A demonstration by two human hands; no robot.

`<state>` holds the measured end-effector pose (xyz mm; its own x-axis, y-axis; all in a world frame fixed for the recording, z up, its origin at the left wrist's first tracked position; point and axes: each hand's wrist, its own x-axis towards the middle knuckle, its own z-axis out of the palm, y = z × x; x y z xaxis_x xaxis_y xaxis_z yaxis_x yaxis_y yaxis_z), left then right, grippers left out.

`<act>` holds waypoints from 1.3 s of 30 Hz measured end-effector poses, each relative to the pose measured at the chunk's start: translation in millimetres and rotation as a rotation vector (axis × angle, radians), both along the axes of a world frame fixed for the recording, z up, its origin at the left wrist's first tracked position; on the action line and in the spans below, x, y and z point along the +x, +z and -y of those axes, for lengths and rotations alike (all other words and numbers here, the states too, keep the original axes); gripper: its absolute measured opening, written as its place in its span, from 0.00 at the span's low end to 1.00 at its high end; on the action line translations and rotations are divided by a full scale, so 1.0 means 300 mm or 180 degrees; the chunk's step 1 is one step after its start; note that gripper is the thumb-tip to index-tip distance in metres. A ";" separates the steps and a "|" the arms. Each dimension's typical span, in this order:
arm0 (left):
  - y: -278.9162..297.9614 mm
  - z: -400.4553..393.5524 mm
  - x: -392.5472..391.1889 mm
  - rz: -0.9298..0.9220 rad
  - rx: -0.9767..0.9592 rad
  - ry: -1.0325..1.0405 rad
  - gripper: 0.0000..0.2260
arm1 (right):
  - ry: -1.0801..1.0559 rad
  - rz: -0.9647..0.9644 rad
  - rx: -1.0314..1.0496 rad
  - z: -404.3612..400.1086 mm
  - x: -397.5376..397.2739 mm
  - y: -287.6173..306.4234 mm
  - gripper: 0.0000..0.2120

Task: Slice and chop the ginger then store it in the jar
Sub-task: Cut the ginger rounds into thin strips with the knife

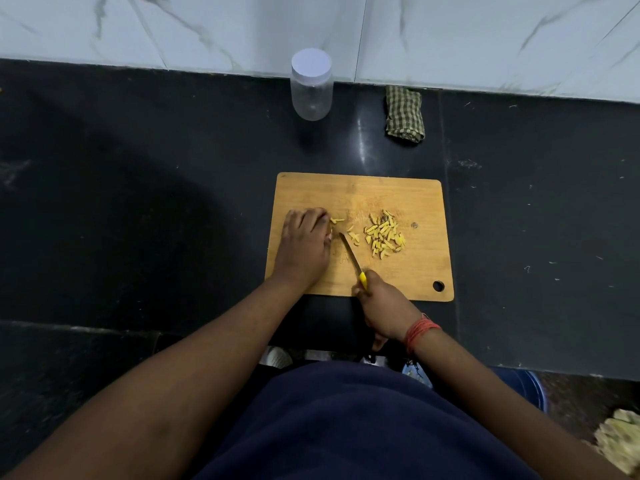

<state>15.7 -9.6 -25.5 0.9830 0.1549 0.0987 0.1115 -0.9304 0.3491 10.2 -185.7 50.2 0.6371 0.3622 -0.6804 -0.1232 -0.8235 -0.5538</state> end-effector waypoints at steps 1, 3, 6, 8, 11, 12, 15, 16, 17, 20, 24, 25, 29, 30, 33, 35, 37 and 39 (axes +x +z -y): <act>0.002 0.003 0.001 0.0031 0.0017 -0.0014 0.18 | -0.0069 -0.0010 -0.0022 0.004 0.003 -0.001 0.13; 0.006 0.011 0.007 0.0065 0.0023 -0.0054 0.17 | -0.0300 -0.0063 -0.0033 0.020 0.012 -0.002 0.14; 0.011 0.029 0.016 0.0062 0.0005 -0.0195 0.16 | -0.0442 -0.0051 -0.0047 0.044 0.016 -0.002 0.17; 0.011 0.049 0.017 0.0103 0.0001 -0.0295 0.16 | -0.0494 -0.0029 -0.0015 0.056 0.014 -0.007 0.18; 0.020 0.066 0.004 0.0238 -0.0006 0.0052 0.14 | -0.0604 -0.0064 0.0078 0.070 0.017 -0.012 0.18; 0.024 0.067 0.000 0.0243 -0.0023 0.0225 0.13 | -0.0624 -0.0061 0.0100 0.077 0.020 -0.013 0.17; 0.025 0.066 -0.002 0.0125 -0.0017 0.0355 0.13 | -0.0642 -0.0011 0.0123 0.092 0.029 -0.009 0.14; 0.024 0.070 0.002 0.0086 -0.0018 0.0287 0.13 | -0.0652 0.0003 0.0123 0.095 0.033 -0.007 0.14; 0.025 0.078 0.010 0.0050 -0.0040 0.0198 0.14 | -0.0665 0.0012 0.0120 0.097 0.036 -0.005 0.13; 0.035 0.127 0.032 0.0079 -0.0165 -0.0133 0.14 | -0.0691 0.0023 0.0121 0.106 0.045 0.005 0.12; 0.044 0.163 0.026 0.0382 -0.0261 0.0025 0.14 | -0.0768 0.0037 0.0146 0.131 0.057 0.015 0.12; 0.039 0.162 0.020 0.0369 -0.0282 0.0163 0.14 | -0.0789 0.0045 0.0146 0.138 0.058 0.014 0.11; 0.015 0.176 0.004 0.0015 -0.0207 -0.0026 0.18 | -0.0802 0.0051 0.0155 0.153 0.053 0.004 0.11; 0.014 0.185 0.004 -0.0040 -0.0242 -0.0213 0.18 | -0.0817 0.0029 0.0165 0.154 0.050 0.001 0.11; 0.015 0.215 0.007 -0.0093 -0.0183 -0.0553 0.20 | -0.0872 -0.0026 0.0200 0.158 0.046 -0.004 0.12; 0.018 0.219 0.007 -0.0082 -0.0161 -0.0415 0.22 | -0.0902 -0.0041 0.0223 0.166 0.048 -0.002 0.12; 0.020 0.209 0.004 -0.0091 -0.0138 -0.0325 0.23 | -0.0975 -0.0031 0.0259 0.177 0.050 0.001 0.11; 0.024 0.197 0.003 -0.0078 -0.0068 -0.0335 0.24 | -0.1075 0.0023 0.0307 0.188 0.052 0.003 0.12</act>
